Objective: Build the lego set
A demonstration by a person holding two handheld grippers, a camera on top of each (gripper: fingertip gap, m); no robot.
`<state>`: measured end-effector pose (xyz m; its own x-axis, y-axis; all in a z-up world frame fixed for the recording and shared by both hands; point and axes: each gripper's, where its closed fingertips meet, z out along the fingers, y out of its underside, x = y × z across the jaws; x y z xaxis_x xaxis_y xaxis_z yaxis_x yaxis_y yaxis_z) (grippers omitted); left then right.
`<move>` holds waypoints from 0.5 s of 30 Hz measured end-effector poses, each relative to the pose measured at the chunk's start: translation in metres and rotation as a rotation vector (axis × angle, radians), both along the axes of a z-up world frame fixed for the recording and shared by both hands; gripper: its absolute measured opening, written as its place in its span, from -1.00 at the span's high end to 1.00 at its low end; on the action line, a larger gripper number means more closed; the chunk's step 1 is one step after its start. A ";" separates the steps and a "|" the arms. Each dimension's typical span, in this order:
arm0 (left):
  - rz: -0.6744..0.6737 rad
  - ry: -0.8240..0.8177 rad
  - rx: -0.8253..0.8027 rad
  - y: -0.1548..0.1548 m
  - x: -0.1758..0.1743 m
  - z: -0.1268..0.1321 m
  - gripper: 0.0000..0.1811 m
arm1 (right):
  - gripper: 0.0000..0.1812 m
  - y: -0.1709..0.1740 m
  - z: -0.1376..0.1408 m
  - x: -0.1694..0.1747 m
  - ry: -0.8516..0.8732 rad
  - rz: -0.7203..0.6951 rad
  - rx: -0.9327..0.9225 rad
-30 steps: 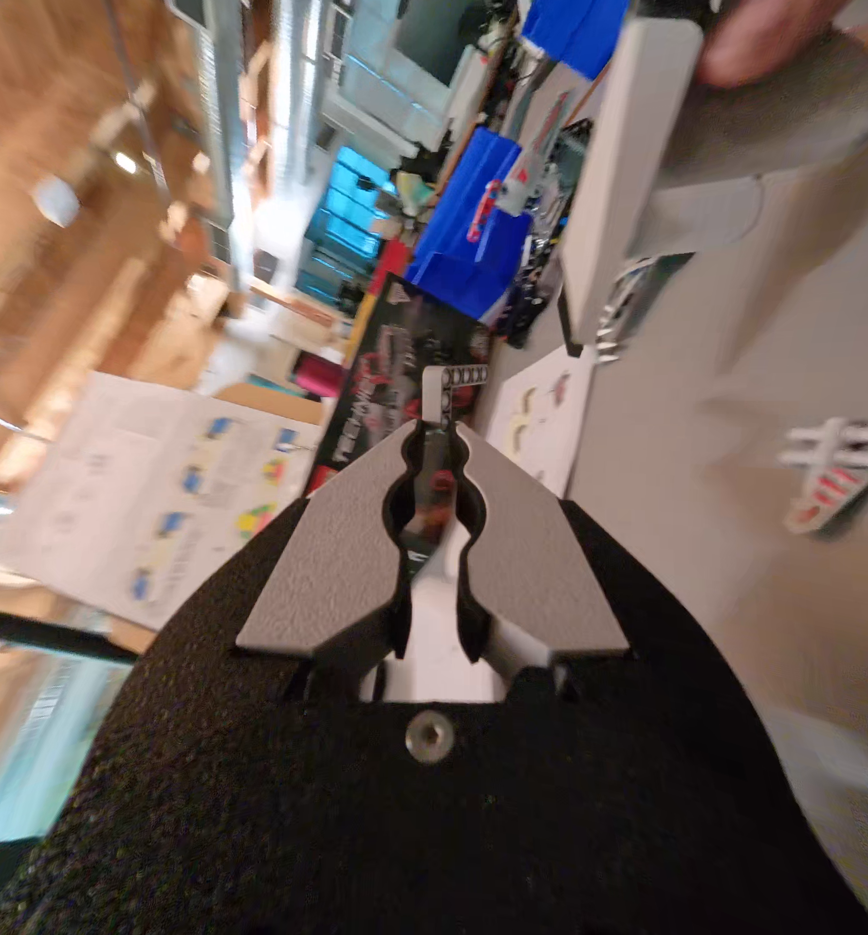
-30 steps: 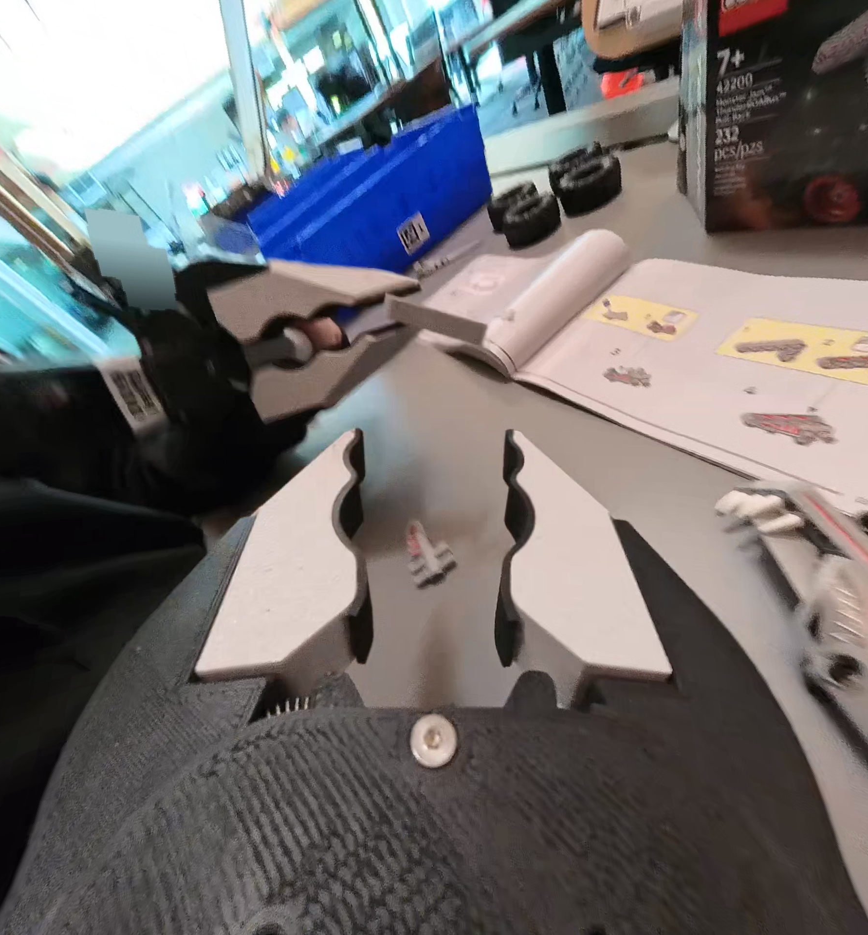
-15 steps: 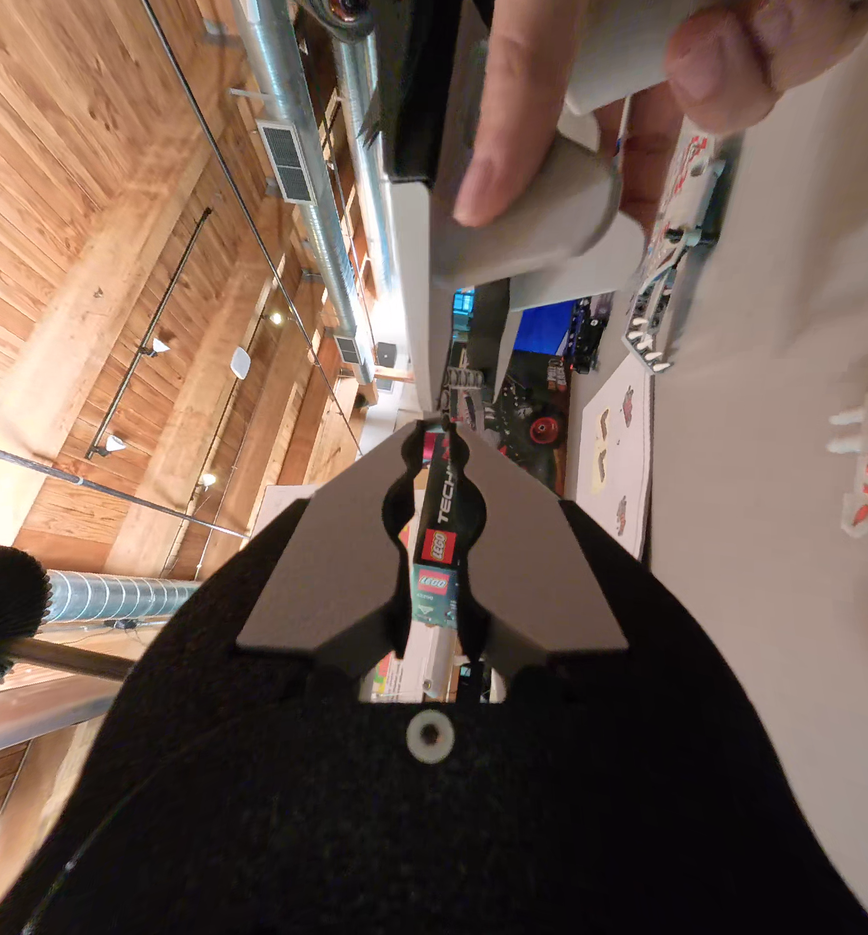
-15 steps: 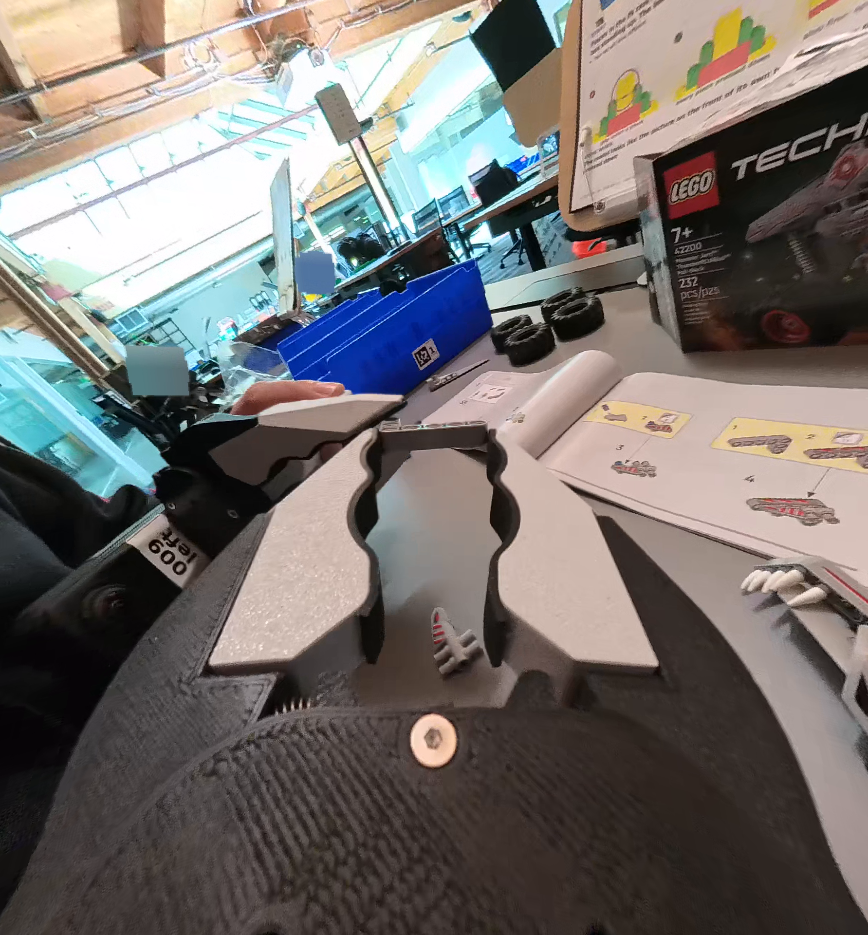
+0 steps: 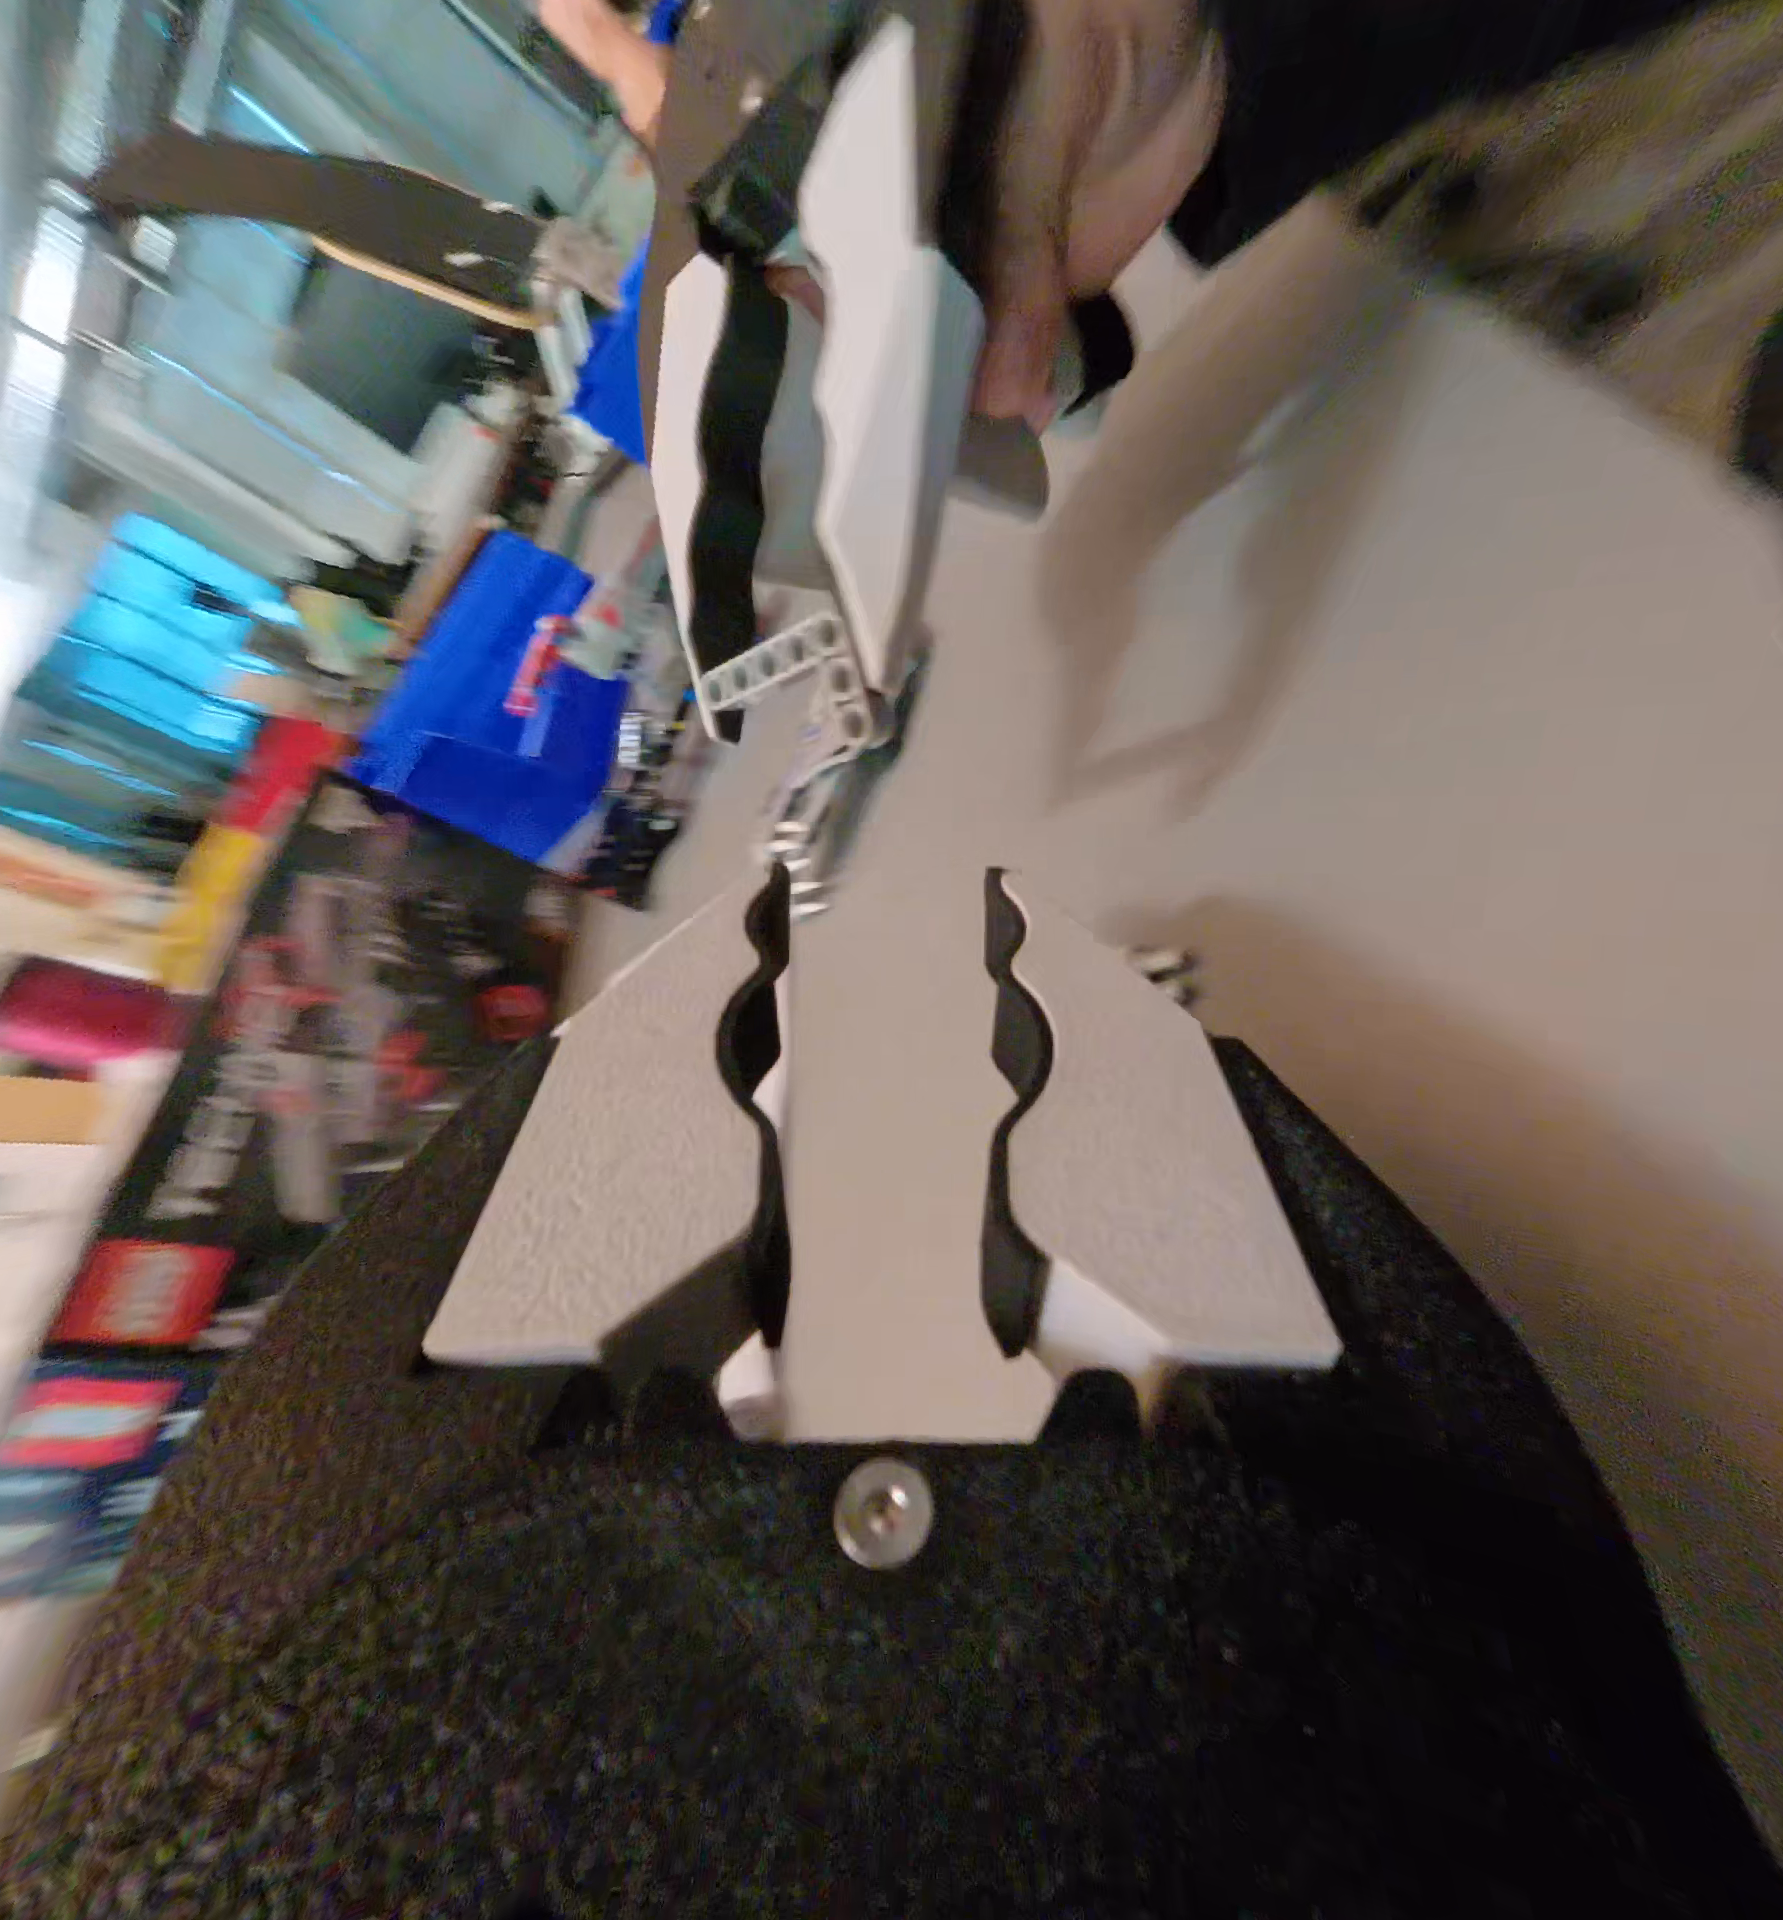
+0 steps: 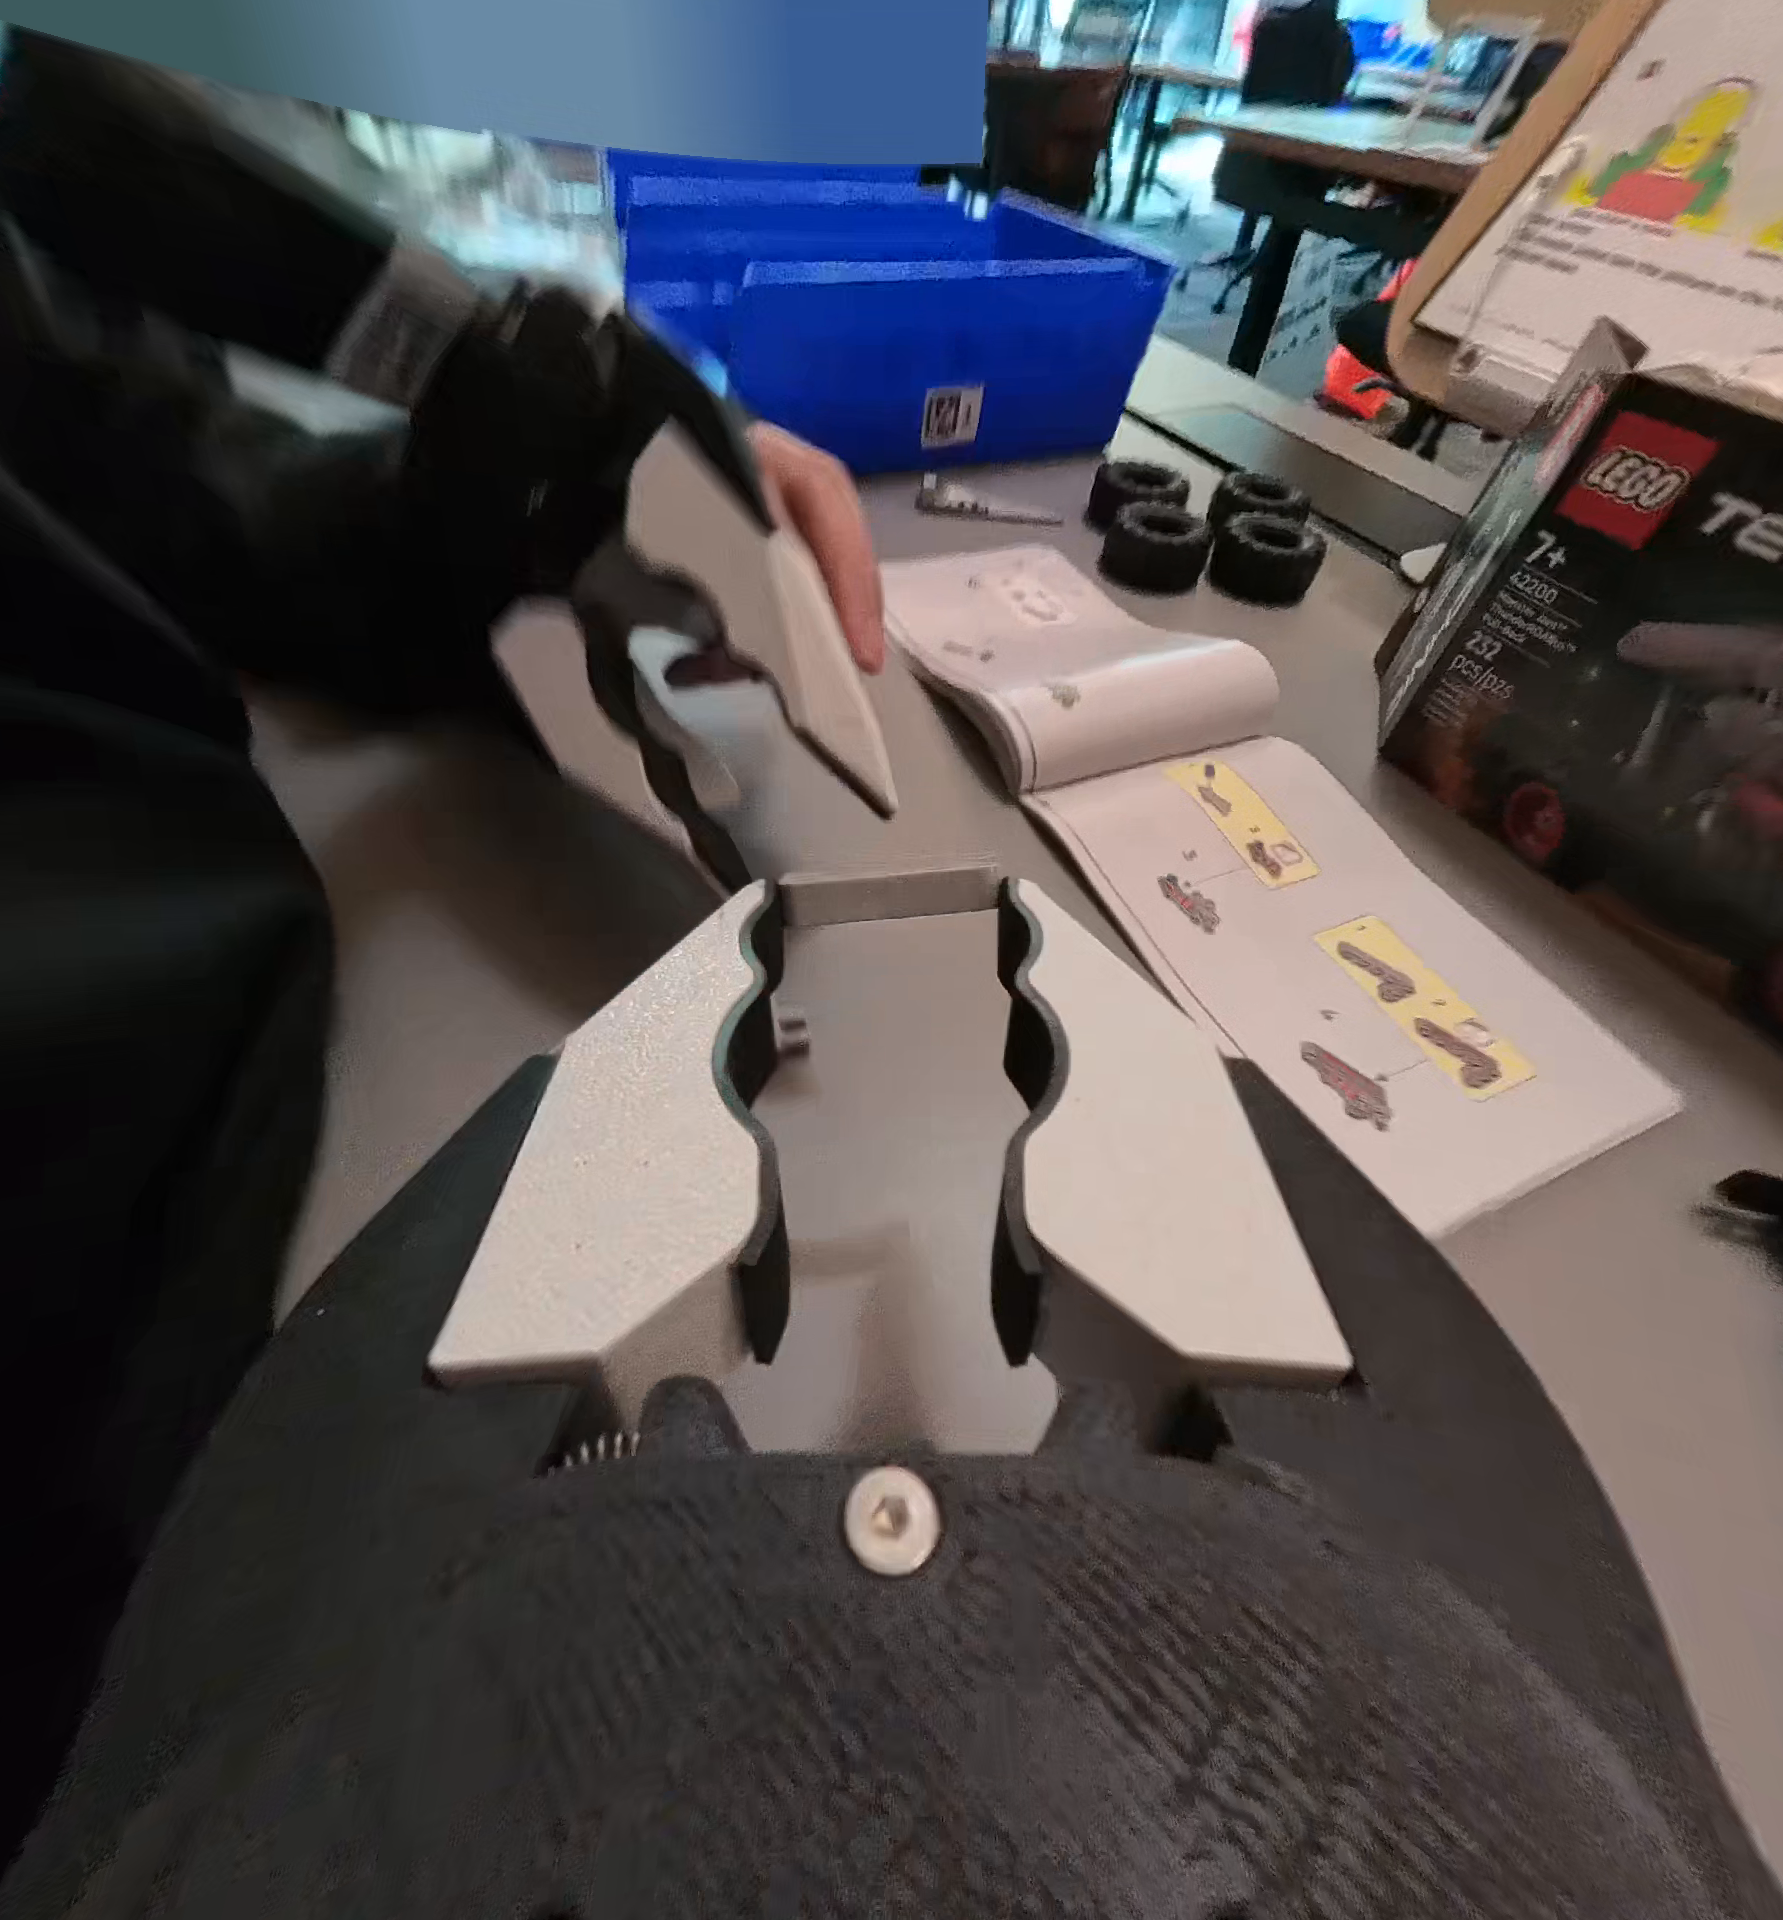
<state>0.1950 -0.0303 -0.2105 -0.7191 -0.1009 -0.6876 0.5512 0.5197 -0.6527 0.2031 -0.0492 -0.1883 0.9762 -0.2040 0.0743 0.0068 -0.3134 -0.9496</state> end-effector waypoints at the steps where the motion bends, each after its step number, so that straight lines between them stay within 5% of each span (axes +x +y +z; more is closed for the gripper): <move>1: -0.037 0.131 -0.038 0.001 -0.005 0.001 0.62 | 0.56 -0.002 -0.006 -0.002 -0.060 0.015 -0.067; 4: -0.032 0.551 -0.199 0.003 -0.003 0.014 0.68 | 0.56 0.001 -0.017 -0.013 -0.261 0.087 -0.216; 8: -0.172 1.060 -0.159 0.002 -0.025 0.010 0.68 | 0.56 0.016 -0.016 -0.035 -0.369 0.225 -0.247; 15: -0.338 1.388 -0.067 -0.007 -0.046 0.016 0.75 | 0.55 0.024 -0.012 -0.052 -0.408 0.333 -0.274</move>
<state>0.1486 -0.0368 -0.1946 -0.7894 0.2040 0.5790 -0.4537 0.4414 -0.7742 0.1510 -0.0255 -0.2005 0.8658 0.1878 0.4638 0.4943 -0.4651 -0.7344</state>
